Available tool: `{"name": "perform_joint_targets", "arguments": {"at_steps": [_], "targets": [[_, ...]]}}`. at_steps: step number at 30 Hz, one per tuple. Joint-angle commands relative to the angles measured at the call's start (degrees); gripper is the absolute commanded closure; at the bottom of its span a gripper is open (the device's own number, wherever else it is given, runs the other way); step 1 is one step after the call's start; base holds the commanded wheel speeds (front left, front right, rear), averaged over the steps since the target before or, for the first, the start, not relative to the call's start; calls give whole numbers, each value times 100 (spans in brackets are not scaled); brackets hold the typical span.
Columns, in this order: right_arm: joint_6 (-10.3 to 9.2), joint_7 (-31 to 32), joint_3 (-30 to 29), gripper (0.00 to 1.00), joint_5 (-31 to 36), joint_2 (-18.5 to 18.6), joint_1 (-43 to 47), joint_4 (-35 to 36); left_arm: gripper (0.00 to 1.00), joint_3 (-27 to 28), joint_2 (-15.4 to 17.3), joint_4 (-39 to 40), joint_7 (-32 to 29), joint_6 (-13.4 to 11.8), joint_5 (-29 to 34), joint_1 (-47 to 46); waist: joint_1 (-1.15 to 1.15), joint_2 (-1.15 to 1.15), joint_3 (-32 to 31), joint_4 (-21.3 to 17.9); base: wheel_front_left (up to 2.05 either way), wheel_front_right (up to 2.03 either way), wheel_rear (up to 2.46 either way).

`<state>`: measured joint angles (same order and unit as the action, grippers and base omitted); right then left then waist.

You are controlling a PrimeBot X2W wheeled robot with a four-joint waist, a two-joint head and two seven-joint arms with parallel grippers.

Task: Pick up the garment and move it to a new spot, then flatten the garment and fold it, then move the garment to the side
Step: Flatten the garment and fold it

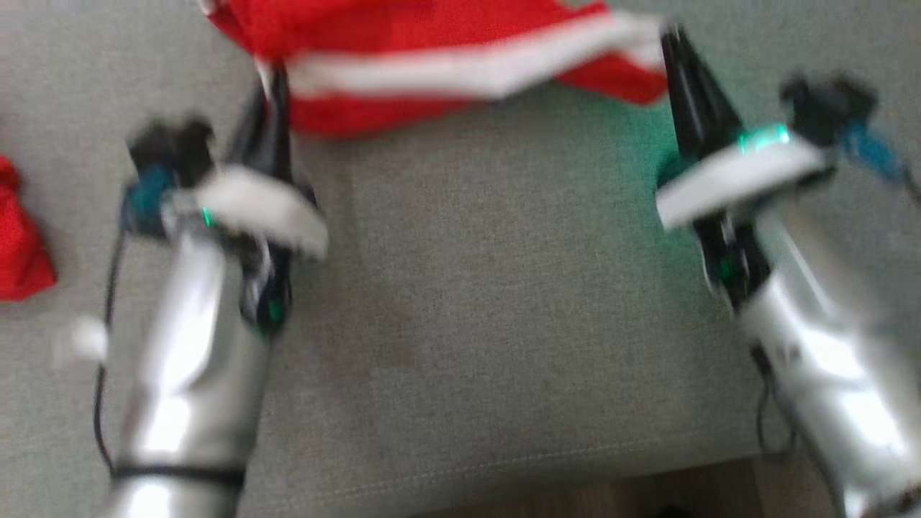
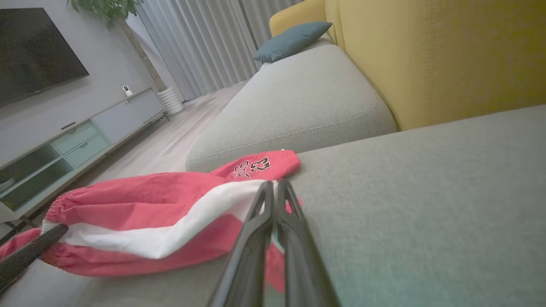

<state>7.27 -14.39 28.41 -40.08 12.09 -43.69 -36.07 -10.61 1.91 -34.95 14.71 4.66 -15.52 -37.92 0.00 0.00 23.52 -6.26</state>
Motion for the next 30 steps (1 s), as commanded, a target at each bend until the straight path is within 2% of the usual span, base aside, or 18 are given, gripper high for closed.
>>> {"name": "perform_joint_targets", "arguments": {"at_steps": [1,8,13,18,21,24,30], "targets": [[22,-60,-194,100,147,66,521,524,100,91,125,611,29,55,93,350,0,0,-187,67,0,0,0],[22,50,-1096,100,817,201,2566,2132,100,41,113,2253,29,22,285,2109,0,0,-546,142,0,0,0],[22,736,-1730,100,1302,33,3774,3387,100,-2,112,3082,26,-121,267,3157,0,0,-755,147,0,0,0],[22,1537,-2291,100,1679,-186,4676,4556,100,-119,118,3912,-285,-240,228,3849,0,0,-880,213,0,0,0],[22,1897,-2488,100,1796,-272,4933,5042,100,-196,132,4245,-475,-242,185,4048,0,0,-933,248,0,0,0],[22,2080,-2583,100,1848,-266,4950,5190,100,-234,136,4349,-570,-234,154,4079,0,0,-944,274,0,0,0],[22,2314,-2613,100,1703,-112,4281,4951,100,-310,153,4111,-857,-91,-71,3704,0,0,-803,415,0,0,0]]}}
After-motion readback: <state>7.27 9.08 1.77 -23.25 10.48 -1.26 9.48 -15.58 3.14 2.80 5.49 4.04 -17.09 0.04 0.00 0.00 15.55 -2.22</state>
